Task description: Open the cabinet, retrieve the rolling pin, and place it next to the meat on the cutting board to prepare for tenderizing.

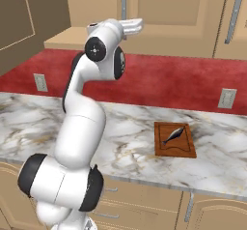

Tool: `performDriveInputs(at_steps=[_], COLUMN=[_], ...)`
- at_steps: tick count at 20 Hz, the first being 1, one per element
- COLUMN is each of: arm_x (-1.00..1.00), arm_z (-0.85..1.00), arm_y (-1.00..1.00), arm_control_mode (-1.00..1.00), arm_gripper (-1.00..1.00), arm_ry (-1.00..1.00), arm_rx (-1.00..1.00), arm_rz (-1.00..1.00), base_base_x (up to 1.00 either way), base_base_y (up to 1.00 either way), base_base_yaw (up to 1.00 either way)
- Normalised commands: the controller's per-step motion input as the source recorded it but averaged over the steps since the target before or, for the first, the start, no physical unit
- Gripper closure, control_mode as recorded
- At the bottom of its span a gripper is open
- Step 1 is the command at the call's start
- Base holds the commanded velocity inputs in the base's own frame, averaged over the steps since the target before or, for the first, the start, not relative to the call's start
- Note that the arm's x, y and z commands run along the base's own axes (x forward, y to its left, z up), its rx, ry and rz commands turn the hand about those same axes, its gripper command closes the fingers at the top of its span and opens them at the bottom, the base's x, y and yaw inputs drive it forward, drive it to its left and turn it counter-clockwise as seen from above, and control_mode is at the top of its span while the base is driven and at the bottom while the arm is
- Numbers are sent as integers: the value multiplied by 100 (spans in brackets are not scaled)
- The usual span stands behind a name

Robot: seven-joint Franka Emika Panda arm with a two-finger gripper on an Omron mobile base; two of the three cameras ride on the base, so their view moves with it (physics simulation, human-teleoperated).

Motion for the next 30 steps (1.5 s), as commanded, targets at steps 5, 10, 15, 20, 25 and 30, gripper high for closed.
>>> performDriveInputs(at_steps=[5,10,15,20,25,30], arm_x=[40,45,49,56,15,7], arm_z=[0,0,0,0,-1,-11], arm_y=[0,0,0,4,10,0], arm_control_mode=[-100,-100,-100,-100,-100,-100], arm_gripper=[-100,-100,-100,100,100,100], arm_ry=[0,0,0,1,2,-1], arm_rx=[0,0,0,0,-2,-1], arm_rz=[4,4,3,2,3,9], base_base_x=[0,0,0,0,0,0], base_base_y=[0,0,0,0,0,0], base_base_yaw=[0,0,0,0,0,0])
